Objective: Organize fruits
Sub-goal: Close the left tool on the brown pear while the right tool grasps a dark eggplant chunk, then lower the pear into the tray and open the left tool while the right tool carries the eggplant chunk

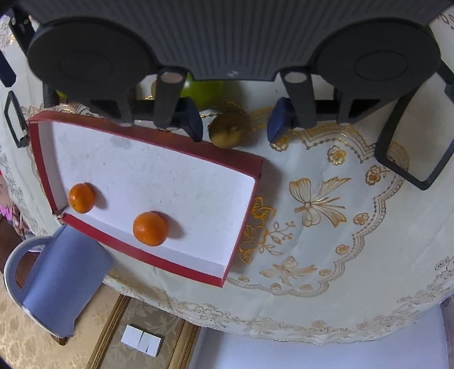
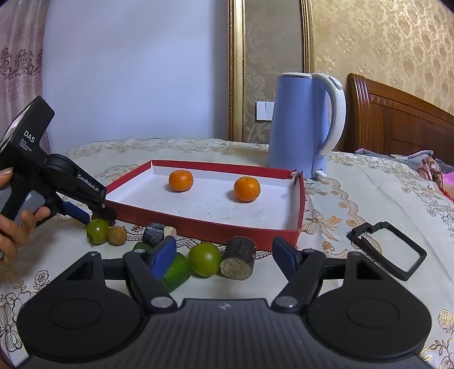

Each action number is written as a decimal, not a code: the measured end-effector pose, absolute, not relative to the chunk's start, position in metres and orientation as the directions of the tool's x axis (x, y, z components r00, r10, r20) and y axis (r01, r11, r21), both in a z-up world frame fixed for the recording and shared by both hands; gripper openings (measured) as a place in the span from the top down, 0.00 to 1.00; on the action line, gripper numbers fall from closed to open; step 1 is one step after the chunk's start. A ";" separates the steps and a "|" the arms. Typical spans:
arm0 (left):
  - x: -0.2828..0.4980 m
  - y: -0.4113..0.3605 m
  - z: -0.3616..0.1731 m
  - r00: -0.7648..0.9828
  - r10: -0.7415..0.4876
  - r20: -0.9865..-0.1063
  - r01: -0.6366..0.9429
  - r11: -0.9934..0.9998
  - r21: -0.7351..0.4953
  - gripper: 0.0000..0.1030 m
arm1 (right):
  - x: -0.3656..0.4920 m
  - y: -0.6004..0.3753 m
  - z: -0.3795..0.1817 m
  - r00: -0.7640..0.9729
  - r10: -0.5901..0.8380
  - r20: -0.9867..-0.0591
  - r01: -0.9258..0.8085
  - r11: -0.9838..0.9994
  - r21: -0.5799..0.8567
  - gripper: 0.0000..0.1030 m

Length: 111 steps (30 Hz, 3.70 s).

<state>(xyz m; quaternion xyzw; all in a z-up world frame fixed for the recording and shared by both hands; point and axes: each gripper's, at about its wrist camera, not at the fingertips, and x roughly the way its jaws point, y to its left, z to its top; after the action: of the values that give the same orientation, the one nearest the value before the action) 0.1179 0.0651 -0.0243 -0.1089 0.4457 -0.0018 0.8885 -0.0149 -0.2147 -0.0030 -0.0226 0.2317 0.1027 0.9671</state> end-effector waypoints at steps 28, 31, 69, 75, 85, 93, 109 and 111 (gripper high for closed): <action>0.069 0.045 0.020 0.768 -0.042 -0.639 0.005 0.998 -0.060 0.75 | -0.013 -0.172 -0.027 0.804 0.278 -0.525 -0.395 0.910 -0.124 0.43; 0.067 0.042 0.018 0.768 -0.044 -0.639 0.013 0.999 -0.052 0.75 | -0.007 -0.170 -0.030 0.793 0.283 -0.539 -0.430 0.888 -0.166 0.46; 0.060 0.005 0.018 0.774 -0.080 -0.628 0.111 0.994 0.010 0.75 | 0.055 -0.229 -0.032 0.739 0.280 -0.613 -0.484 0.853 -0.194 0.57; 0.063 0.008 0.022 0.769 -0.119 -0.628 0.130 0.991 -0.029 0.75 | 0.053 -0.233 -0.031 0.741 0.279 -0.610 -0.458 0.876 -0.155 0.57; 0.089 -0.007 0.031 0.793 -0.160 -0.588 0.176 0.984 -0.029 0.75 | 0.028 -0.252 -0.020 0.791 0.231 -0.567 -0.353 0.929 -0.113 0.57; 0.126 -0.044 0.016 0.779 -0.141 -0.611 0.192 0.981 0.018 0.75 | 0.005 -0.269 -0.006 0.824 0.209 -0.526 -0.299 0.950 -0.091 0.57; 0.187 -0.088 -0.009 0.770 -0.036 -0.637 0.156 0.979 0.134 0.75 | -0.002 -0.271 0.012 0.856 0.226 -0.464 -0.292 0.954 -0.074 0.57; 0.193 -0.090 -0.012 0.766 -0.028 -0.642 0.151 0.979 0.137 0.75 | -0.001 -0.271 0.014 0.859 0.227 -0.459 -0.290 0.954 -0.070 0.57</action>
<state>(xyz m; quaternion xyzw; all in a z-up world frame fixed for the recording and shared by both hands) 0.1930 -0.0898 -0.0119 0.0908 0.3387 -0.0479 0.9353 -0.0012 -0.2707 0.0142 -0.0685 0.2290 0.1345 0.9616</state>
